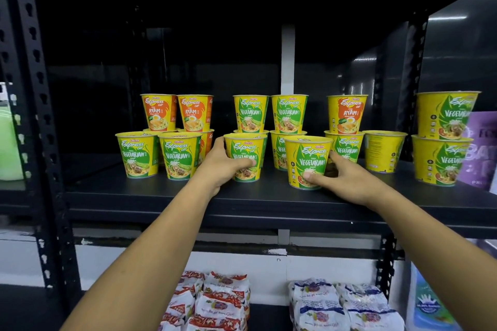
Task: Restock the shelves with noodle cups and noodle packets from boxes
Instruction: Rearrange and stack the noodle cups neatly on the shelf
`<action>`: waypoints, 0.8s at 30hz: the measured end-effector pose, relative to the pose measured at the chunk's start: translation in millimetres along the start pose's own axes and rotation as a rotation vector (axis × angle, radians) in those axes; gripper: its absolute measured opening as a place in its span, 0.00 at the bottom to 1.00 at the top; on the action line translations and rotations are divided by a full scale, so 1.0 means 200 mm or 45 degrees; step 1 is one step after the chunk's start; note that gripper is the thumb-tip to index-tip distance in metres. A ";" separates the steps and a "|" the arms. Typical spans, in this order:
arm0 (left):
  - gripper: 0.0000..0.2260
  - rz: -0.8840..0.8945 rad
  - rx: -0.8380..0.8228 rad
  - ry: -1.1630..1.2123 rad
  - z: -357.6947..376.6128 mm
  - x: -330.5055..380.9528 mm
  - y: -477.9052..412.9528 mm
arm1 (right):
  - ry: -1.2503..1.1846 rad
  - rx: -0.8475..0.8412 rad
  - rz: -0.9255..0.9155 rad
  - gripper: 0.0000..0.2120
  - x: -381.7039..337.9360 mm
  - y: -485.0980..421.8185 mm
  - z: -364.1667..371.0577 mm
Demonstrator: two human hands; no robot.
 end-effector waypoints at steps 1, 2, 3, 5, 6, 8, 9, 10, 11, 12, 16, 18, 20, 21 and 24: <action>0.34 -0.003 0.005 -0.029 0.00 0.00 0.00 | 0.006 0.001 0.000 0.31 0.00 0.00 0.00; 0.34 -0.007 0.010 -0.068 -0.01 -0.01 0.00 | 0.009 0.000 -0.002 0.31 0.00 0.00 0.00; 0.34 -0.014 0.010 -0.127 -0.01 -0.01 0.01 | 0.011 -0.004 -0.002 0.30 -0.01 0.01 0.00; 0.39 -0.037 -0.007 -0.352 -0.02 0.01 0.05 | 0.004 -0.010 0.002 0.29 -0.01 0.01 0.00; 0.42 -0.045 -0.015 -0.511 -0.02 0.02 0.08 | 0.004 -0.012 0.003 0.29 0.00 0.01 0.00; 0.40 -0.033 -0.005 -0.790 -0.03 0.06 0.14 | 0.007 -0.018 0.014 0.31 0.01 0.00 0.00; 0.37 -0.021 -0.016 -0.889 -0.03 0.07 0.16 | 0.006 -0.014 0.019 0.32 0.02 0.00 0.00; 0.35 -0.017 -0.044 -0.970 -0.03 0.08 0.18 | 0.003 -0.008 0.020 0.35 0.02 -0.01 0.00; 0.33 -0.018 -0.086 -1.037 -0.02 0.08 0.19 | 0.009 -0.007 0.026 0.37 0.03 -0.01 -0.01; 0.31 -0.016 -0.136 -1.091 -0.02 0.08 0.20 | 0.012 -0.012 0.031 0.39 0.03 -0.01 0.00; 0.33 -0.035 -0.303 -1.187 -0.02 0.04 0.18 | 0.058 -0.044 0.038 0.42 0.03 -0.02 0.02; 0.37 -0.064 -0.358 -1.161 -0.04 0.02 0.15 | 0.077 -0.052 0.029 0.43 0.02 -0.03 0.03; 0.37 -0.110 -0.426 -1.083 -0.04 0.00 0.11 | 0.081 -0.062 0.031 0.42 0.01 -0.04 0.04; 0.36 -0.131 -0.442 -1.020 -0.05 0.00 0.09 | 0.079 -0.071 0.039 0.41 0.00 -0.04 0.04; 0.34 -0.152 -0.442 -0.872 -0.04 -0.01 0.06 | 0.091 -0.100 0.080 0.38 -0.01 -0.07 0.05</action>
Point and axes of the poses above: each hand's wrist, its own y-axis away from the middle knuckle, its own z-axis out of the palm, x = y × z, the point moved 9 cm from there along -y, towards the middle knuckle, and after that the axes turned 9 degrees about y, right-handed, at the moved point
